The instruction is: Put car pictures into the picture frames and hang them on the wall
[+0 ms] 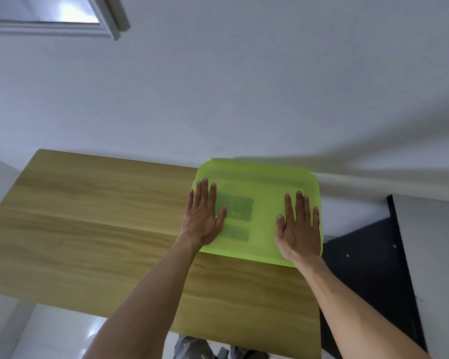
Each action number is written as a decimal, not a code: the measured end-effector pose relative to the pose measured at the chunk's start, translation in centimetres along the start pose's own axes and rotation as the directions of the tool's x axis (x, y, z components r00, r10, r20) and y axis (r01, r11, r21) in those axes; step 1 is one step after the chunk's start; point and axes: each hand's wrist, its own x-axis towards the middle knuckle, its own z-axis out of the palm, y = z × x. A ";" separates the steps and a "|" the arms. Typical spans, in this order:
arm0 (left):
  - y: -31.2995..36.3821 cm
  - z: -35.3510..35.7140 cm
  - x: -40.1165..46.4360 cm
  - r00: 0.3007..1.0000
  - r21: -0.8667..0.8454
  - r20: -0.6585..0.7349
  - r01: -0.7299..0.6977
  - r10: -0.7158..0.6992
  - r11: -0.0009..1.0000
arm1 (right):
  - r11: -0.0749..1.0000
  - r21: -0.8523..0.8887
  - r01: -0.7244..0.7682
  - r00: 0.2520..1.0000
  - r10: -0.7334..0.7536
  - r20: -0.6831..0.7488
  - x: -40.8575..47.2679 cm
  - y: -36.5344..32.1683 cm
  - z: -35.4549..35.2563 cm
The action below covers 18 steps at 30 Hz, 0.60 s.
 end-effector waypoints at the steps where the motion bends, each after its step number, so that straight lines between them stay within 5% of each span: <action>1: 0.0 -0.1 0.0 1.000 0.001 -0.001 -0.001 0.001 1.000 | 1.000 -0.003 0.002 1.000 -0.002 0.001 0.0 0.0 0.0; 10: 0.1 -2.2 0.4 0.983 -0.048 0.179 0.048 -0.038 0.998 | 0.998 0.055 0.017 0.992 -0.024 0.127 0.0 0.1 -1.3; 13: 0.7 -3.5 -2.2 0.994 -0.226 -0.080 0.048 -0.068 0.973 | 0.985 0.162 0.061 0.997 -0.066 0.027 -0.7 0.4 -2.3; 18: -3.0 -3.3 -14.5 0.862 -0.520 -0.418 0.033 -0.288 0.853 | 0.875 0.402 0.268 0.909 -0.092 -0.406 -12.6 0.8 -3.0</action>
